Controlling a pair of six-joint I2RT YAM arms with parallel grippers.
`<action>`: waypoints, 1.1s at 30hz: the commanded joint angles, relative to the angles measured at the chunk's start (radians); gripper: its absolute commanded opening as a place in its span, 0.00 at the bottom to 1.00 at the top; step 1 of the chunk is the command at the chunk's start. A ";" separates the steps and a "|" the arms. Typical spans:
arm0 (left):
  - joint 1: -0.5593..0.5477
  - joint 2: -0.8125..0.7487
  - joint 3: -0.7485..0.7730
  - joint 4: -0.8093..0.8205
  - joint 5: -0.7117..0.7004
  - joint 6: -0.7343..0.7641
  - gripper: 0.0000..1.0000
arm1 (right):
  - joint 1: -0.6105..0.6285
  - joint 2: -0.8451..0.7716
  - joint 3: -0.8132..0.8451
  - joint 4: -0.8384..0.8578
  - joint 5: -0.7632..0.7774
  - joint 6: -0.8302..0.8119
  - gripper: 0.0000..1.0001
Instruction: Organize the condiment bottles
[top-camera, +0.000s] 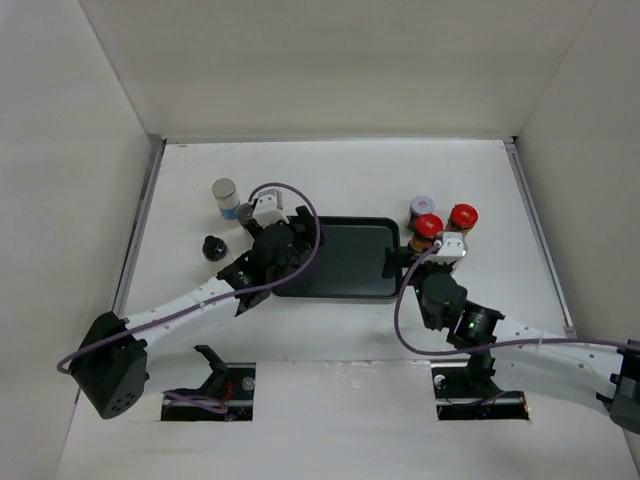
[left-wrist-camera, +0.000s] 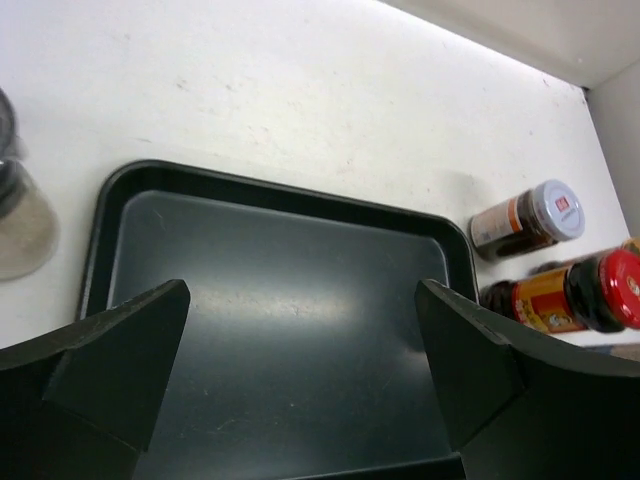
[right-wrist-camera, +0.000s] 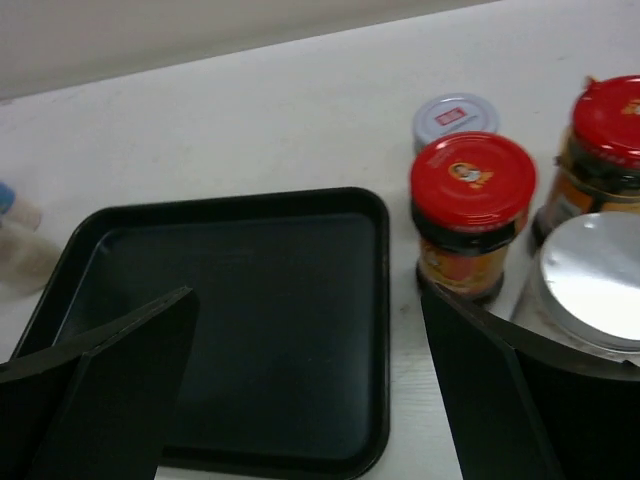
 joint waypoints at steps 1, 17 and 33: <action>0.033 -0.058 0.071 -0.110 -0.067 0.021 1.00 | 0.047 0.024 0.068 0.080 -0.070 -0.023 1.00; 0.170 -0.317 0.277 -0.483 -0.334 0.275 0.93 | 0.127 -0.026 0.070 0.073 -0.335 -0.021 0.31; 0.423 -0.262 0.154 -0.673 -0.127 0.114 0.84 | 0.151 -0.019 0.062 0.103 -0.326 -0.026 0.74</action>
